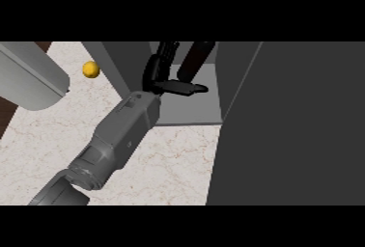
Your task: Pick up the wine, place it into the cabinet and close the cabinet
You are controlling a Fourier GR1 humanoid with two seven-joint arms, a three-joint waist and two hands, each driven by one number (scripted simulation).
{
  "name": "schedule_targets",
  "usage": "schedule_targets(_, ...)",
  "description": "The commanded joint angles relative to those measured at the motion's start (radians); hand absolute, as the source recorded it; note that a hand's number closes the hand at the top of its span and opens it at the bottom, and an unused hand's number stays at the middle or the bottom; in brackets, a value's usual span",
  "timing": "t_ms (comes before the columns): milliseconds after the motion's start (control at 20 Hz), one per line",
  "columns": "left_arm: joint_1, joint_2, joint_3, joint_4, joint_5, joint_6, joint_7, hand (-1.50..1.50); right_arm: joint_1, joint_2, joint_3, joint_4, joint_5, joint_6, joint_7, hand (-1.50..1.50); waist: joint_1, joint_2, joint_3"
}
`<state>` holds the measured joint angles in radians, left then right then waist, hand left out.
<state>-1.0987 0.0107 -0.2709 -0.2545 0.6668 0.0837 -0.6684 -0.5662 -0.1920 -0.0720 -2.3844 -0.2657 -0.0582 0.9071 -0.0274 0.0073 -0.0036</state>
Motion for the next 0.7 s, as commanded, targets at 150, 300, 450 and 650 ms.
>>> schedule_targets(150, 0.054, 0.012, -0.044, -0.238, -0.042, 0.065, 0.111, -1.50, 0.076, 0.006, 0.015, -0.072, 0.052, -0.027, 0.005, -1.50, 0.050, -0.024, 0.004)
schedule_targets(300, 0.084, -0.010, -0.097, -0.360, -0.058, 0.128, 0.182, -1.50, -0.019, -0.046, -0.034, -0.079, -0.026, -0.042, 0.094, -1.50, 0.040, -0.024, 0.004)
schedule_targets(450, 0.205, -0.010, -0.188, -0.544, -0.061, 0.177, 0.205, -1.50, -0.066, -0.040, 0.015, -0.055, 0.044, -0.080, 0.106, -1.50, 0.048, -0.028, 0.003)
schedule_targets(650, 0.293, -0.003, -0.218, -0.776, -0.102, 0.284, 0.332, -1.50, -0.010, -0.038, 0.013, -0.062, 0.024, -0.052, 0.057, -1.50, 0.051, -0.021, 0.004)
